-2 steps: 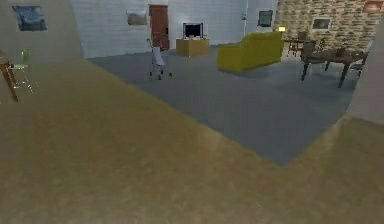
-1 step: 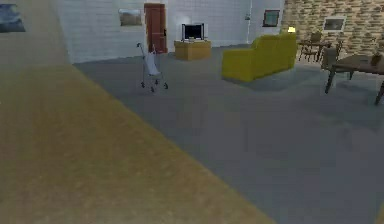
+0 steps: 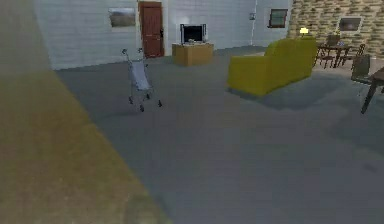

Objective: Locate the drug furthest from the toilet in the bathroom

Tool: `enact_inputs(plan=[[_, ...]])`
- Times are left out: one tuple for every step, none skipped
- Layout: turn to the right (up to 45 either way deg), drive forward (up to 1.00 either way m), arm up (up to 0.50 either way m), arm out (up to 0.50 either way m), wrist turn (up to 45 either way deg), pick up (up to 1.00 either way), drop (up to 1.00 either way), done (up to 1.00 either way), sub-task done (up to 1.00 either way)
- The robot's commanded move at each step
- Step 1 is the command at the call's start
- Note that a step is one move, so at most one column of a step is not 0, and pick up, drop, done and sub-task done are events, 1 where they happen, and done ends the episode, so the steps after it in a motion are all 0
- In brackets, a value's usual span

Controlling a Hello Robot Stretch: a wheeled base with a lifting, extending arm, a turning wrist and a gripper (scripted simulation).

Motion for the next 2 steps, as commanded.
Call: enact_inputs(plan=[[0.0, 1.0, 0.0, 0.0, 0.0, 0.0, 0.0, 0.0, 0.0], [0.0, 1.0, 0.0, 0.0, 0.0, 0.0, 0.0, 0.0, 0.0]])
